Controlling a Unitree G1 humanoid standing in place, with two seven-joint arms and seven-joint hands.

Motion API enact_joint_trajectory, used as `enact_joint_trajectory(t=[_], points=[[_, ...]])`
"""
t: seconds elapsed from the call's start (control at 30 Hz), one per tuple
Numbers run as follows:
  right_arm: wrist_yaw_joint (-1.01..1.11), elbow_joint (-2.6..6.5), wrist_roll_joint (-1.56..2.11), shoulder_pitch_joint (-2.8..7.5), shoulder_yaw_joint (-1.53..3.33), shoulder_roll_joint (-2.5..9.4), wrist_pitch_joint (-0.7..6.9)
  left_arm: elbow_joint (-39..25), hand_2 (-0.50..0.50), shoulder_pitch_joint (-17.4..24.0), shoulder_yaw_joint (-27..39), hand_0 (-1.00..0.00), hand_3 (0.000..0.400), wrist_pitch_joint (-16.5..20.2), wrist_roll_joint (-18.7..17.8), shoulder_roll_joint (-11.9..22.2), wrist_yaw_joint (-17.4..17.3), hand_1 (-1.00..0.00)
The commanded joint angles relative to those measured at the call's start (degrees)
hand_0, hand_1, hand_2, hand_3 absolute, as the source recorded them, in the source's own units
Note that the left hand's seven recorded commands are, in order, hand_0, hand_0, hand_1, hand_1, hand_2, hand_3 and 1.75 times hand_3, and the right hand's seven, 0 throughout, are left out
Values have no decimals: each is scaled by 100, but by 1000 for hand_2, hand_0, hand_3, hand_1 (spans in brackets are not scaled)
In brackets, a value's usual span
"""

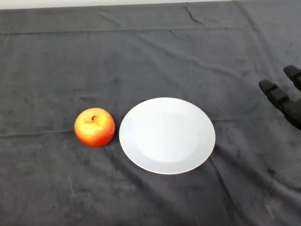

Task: Move the apple to the plate

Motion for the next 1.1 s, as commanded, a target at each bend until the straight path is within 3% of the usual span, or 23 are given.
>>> enact_joint_trajectory(t=[0.03,1.1], points=[[31,-107,-23,-159,-133,-154,-2,-46,0,-53,92,0,0,85,73,-66,-11,0],[31,-107,-24,-159,-134,-154,-2,-65,0,-241,108,0,0,187,124,68,-164,0]])
